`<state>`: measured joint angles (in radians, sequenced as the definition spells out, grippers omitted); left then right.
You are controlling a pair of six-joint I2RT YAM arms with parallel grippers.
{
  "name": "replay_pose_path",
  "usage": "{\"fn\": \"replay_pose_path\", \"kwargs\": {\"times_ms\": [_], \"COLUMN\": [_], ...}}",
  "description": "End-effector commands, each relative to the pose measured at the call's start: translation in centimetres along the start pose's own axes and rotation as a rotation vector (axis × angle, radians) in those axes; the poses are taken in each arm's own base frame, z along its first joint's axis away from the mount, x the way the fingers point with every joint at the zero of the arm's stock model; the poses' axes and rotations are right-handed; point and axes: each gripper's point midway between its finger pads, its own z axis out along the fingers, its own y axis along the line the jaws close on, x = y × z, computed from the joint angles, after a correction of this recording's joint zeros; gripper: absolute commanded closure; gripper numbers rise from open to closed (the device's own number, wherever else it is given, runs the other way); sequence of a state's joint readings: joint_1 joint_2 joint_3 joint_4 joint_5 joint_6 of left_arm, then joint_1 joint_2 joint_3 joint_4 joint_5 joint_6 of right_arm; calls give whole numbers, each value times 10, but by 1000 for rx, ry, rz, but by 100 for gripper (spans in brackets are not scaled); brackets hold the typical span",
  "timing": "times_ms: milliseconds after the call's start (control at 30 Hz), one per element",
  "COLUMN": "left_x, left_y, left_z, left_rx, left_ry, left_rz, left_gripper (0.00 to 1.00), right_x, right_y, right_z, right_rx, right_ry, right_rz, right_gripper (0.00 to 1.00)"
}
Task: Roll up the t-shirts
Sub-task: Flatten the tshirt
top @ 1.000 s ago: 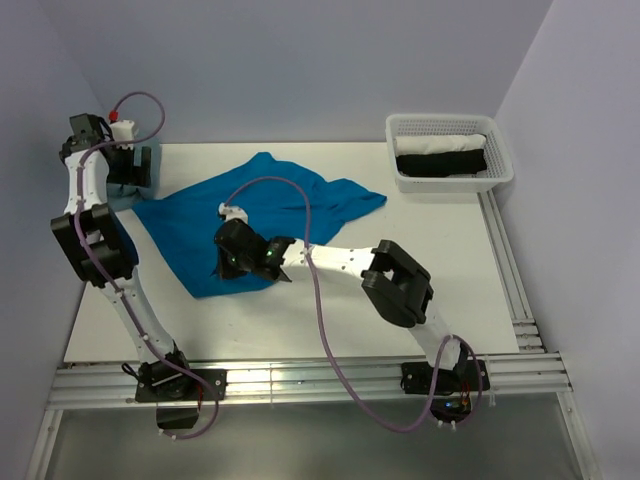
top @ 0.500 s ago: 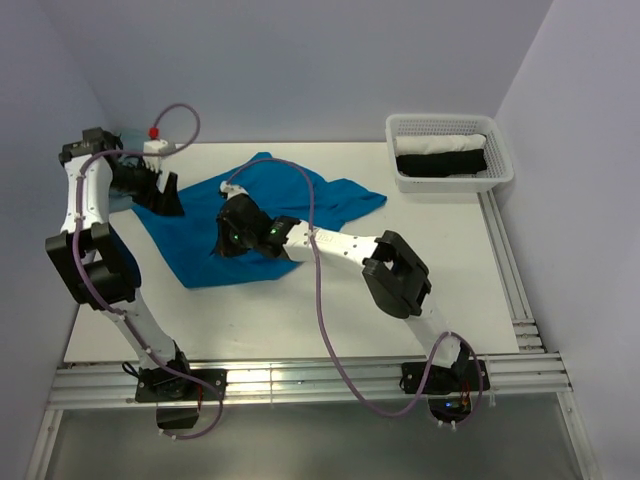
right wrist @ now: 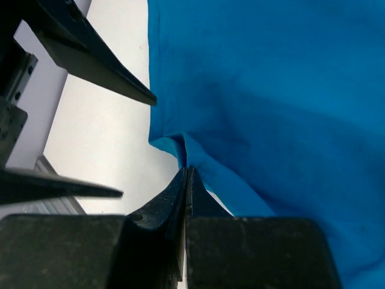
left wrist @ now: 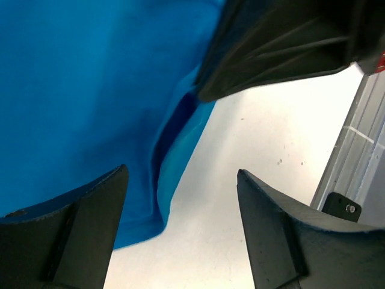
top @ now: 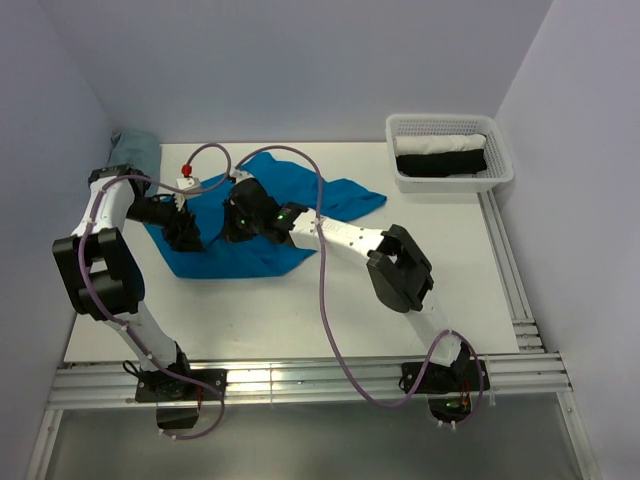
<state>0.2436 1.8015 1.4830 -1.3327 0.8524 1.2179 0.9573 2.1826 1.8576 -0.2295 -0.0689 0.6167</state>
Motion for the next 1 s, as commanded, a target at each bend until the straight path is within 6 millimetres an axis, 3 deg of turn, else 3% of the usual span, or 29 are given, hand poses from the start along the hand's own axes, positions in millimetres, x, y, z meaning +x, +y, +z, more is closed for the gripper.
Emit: {"fn": "replay_pose_path", "kwargs": {"times_ms": [0,400,600,833,967], "left_x": [-22,-31,-37,-31,-22], "left_y": [-20,-15,-20,-18,-14], "left_z": [2,24,28,38,43], "left_rx": [42,42,73,84,70], "left_ry": [-72,-182,-221,-220,-208], "left_rz": [129,141,142,121,109], "left_gripper": [21,11,11,22,16], "right_x": [-9,-5,-6,-7,-11], "right_y": [12,15,17,18,18], "right_z": [1,3,6,6,3], "right_rx": [-43,-67,-72,-69,-72], "right_ry": [-16,-5,2,-2,-7], "right_rz": [8,38,44,54,58], "right_gripper": [100,100,100,100,100]}}
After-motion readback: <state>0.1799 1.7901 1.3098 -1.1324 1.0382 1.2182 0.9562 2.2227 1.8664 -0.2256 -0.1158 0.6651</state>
